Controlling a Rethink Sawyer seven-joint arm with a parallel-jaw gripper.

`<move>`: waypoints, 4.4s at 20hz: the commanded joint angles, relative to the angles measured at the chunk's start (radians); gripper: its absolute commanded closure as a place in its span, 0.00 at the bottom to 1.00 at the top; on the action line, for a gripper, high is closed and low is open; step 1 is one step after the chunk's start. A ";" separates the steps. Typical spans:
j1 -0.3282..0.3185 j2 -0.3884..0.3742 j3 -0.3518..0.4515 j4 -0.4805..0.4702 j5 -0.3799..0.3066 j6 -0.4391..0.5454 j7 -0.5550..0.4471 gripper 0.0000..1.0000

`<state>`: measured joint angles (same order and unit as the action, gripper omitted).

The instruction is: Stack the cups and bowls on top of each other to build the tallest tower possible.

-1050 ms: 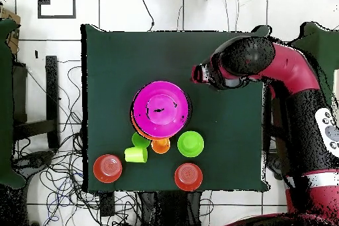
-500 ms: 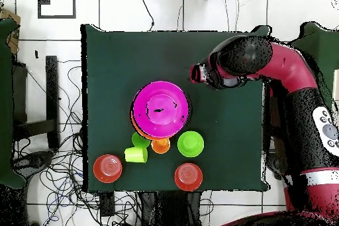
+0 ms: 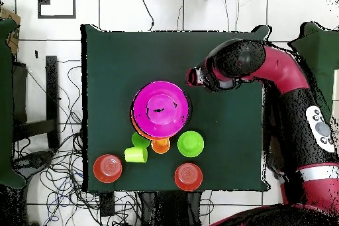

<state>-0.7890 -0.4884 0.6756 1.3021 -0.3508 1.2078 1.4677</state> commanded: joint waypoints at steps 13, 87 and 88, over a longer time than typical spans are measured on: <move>-0.011 0.067 0.006 0.051 -0.135 -0.036 -0.262 0.00; -0.070 0.052 0.065 0.227 -0.152 -0.111 -0.171 0.00; -0.071 0.055 0.063 0.224 -0.156 -0.112 -0.175 0.00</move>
<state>-0.8724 -0.4205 0.7069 1.4752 -0.4669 1.1325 1.4677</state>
